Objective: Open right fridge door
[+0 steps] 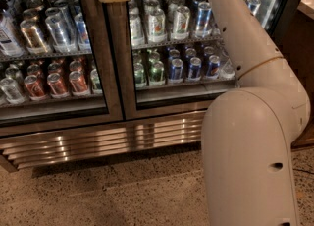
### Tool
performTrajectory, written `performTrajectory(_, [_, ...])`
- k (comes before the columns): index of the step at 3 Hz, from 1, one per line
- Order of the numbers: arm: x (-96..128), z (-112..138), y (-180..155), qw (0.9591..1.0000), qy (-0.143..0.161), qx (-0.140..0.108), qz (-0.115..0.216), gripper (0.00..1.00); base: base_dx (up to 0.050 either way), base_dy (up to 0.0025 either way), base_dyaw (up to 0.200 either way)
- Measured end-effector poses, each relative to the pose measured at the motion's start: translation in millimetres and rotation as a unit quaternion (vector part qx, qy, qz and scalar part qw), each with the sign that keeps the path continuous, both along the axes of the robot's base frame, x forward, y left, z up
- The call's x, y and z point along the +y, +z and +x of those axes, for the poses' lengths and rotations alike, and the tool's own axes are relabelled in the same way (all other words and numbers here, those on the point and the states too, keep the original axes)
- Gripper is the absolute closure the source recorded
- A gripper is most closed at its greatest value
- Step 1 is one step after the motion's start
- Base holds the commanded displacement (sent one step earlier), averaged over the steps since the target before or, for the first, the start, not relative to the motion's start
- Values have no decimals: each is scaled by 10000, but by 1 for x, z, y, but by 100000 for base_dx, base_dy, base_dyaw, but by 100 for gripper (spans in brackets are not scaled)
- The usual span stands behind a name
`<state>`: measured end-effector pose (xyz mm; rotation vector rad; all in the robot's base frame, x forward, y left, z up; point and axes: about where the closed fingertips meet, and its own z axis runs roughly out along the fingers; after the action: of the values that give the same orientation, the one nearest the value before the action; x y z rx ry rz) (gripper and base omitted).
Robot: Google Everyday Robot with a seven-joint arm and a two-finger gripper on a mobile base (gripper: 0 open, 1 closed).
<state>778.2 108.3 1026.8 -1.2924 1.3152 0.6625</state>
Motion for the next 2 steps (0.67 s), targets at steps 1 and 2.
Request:
performTrajectory(1, [0,0,0,10000,0,0,0,66,0,0,0])
performTrajectory(2, [0,0,0,10000,0,0,0,87,0,0,0])
